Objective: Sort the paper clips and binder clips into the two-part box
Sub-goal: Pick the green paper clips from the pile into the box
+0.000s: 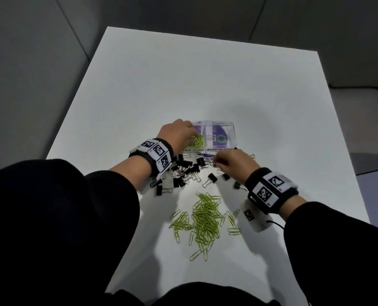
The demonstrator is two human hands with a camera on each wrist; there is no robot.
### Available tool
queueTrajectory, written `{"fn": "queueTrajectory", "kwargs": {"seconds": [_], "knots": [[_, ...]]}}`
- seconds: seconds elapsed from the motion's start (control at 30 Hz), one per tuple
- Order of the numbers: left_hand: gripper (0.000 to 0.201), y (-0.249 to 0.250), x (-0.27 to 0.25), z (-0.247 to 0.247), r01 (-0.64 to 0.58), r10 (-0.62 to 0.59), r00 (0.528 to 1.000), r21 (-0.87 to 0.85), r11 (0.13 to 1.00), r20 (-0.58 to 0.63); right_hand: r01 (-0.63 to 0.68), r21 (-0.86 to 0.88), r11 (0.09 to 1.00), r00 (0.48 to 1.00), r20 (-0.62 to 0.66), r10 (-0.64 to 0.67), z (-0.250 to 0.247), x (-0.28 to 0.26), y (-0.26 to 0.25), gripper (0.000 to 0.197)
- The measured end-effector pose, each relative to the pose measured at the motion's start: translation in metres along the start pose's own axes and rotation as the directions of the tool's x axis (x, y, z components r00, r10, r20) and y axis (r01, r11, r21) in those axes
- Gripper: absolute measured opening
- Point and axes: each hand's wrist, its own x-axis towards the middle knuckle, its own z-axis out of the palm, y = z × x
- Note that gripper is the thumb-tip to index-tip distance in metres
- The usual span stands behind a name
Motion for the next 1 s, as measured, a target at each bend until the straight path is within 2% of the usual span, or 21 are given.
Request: {"fn": "queueTrajectory", "kwargs": {"seconds": [0.1,0.17,0.23,0.37,0.47,0.57,0.7,0.77,0.87,0.93,1.0], "knots": [[0.030,0.014,-0.021,0.004,-0.137,0.138,0.989,0.014,0.990,-0.050,-0.042,-0.065,0.997,0.992,0.118,0.050,0.016,-0.016,0.011,0.025],[0.029,0.025,-0.038,0.016,-0.235,0.235,0.972,-0.002,0.972,0.017,-0.048,-0.113,0.992,0.982,0.175,0.068,0.026,-0.026,0.016,0.029],[0.033,0.033,-0.055,0.033,-0.305,0.299,0.945,0.023,0.952,0.135,-0.026,-0.178,0.984,0.974,0.215,0.065,0.036,-0.038,0.017,0.040],[0.067,0.043,-0.081,0.072,-0.330,0.282,0.905,0.105,0.938,0.318,0.046,-0.316,0.948,0.960,0.275,0.045,0.058,-0.058,0.010,0.080],[0.085,0.054,-0.092,0.087,-0.281,0.222,0.916,0.142,0.949,0.333,0.051,-0.353,0.934,0.966,0.255,0.043,0.073,-0.066,0.001,0.095],[0.084,0.061,-0.099,0.092,-0.249,0.191,0.935,0.170,0.954,0.298,0.042,-0.382,0.923,0.978,0.204,0.040,0.084,-0.071,-0.002,0.092],[0.064,0.055,-0.108,0.092,-0.244,0.206,0.951,0.152,0.958,0.232,0.037,-0.347,0.937,0.994,0.112,0.002,0.087,-0.078,0.001,0.058],[0.063,0.053,-0.115,0.090,-0.250,0.216,0.951,0.138,0.958,0.220,0.043,-0.334,0.942,0.994,0.112,-0.006,0.083,-0.083,0.003,0.063],[0.066,0.051,-0.127,0.087,-0.207,0.186,0.959,0.077,0.975,0.214,-0.045,-0.298,0.954,0.983,0.158,0.096,0.076,-0.096,0.011,0.084],[0.064,0.046,-0.137,0.086,-0.134,0.128,0.968,0.013,0.991,0.218,-0.122,-0.255,0.959,0.965,0.197,0.175,0.077,-0.105,0.018,0.080],[0.054,0.042,-0.142,0.085,-0.109,0.112,0.975,-0.025,0.994,0.190,-0.157,-0.232,0.960,0.958,0.200,0.205,0.082,-0.110,0.023,0.064]]}}
